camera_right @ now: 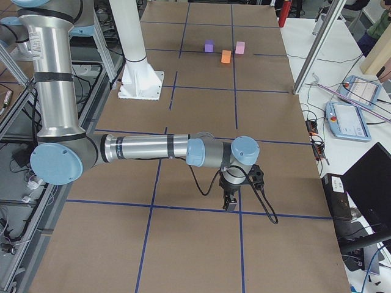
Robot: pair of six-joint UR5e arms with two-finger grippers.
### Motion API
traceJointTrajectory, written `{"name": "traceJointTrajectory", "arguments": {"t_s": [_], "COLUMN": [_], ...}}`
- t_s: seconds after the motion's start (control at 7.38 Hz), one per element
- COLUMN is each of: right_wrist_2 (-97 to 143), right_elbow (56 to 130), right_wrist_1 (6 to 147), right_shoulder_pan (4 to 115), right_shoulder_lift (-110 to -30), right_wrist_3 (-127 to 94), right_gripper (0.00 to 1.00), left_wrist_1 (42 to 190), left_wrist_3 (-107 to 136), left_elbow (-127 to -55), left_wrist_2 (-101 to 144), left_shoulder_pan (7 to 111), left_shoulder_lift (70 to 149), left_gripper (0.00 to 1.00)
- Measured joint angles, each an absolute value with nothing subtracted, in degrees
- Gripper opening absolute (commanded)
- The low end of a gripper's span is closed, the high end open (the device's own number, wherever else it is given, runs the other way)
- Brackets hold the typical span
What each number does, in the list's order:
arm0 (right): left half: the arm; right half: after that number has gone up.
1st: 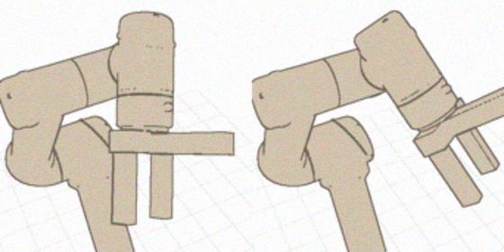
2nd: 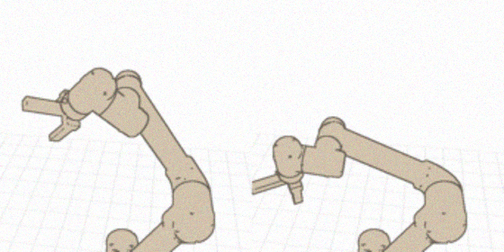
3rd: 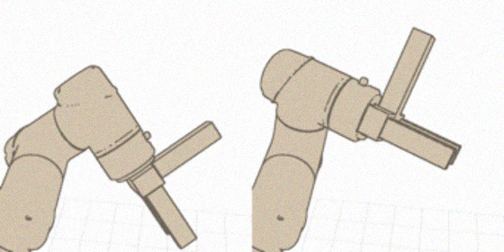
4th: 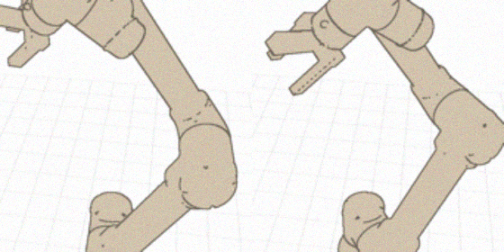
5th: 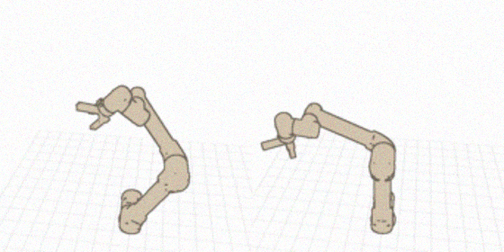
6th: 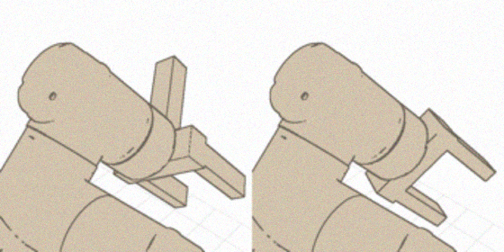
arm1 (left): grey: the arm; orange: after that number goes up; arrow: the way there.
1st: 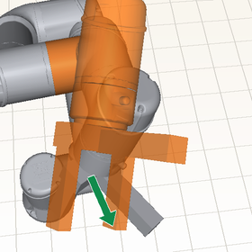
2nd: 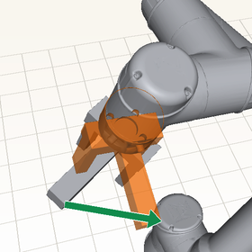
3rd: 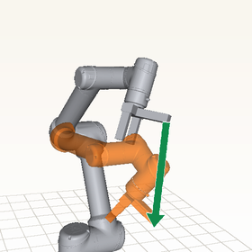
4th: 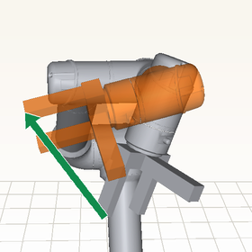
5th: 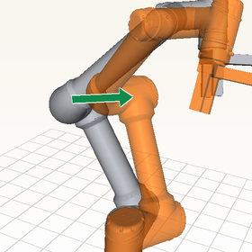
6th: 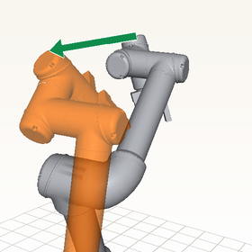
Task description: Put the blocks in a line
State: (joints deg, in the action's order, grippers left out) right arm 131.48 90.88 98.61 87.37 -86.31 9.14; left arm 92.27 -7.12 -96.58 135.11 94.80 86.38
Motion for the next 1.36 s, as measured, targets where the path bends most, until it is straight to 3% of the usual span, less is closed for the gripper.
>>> {"name": "traceJointTrajectory", "arguments": {"t_s": [1.36], "right_wrist_2": [131.5], "right_elbow": [90.9], "right_wrist_1": [98.6], "right_shoulder_pan": [87.4], "right_shoulder_lift": [-86.3], "right_wrist_3": [9.1], "right_gripper": [1.00], "left_wrist_1": [92.3], "left_wrist_3": [4.1], "left_elbow": [-101.5], "left_wrist_2": [135.1], "left_shoulder_pan": [90.6], "left_shoulder_lift": [90.9], "left_gripper": [1.00]}}
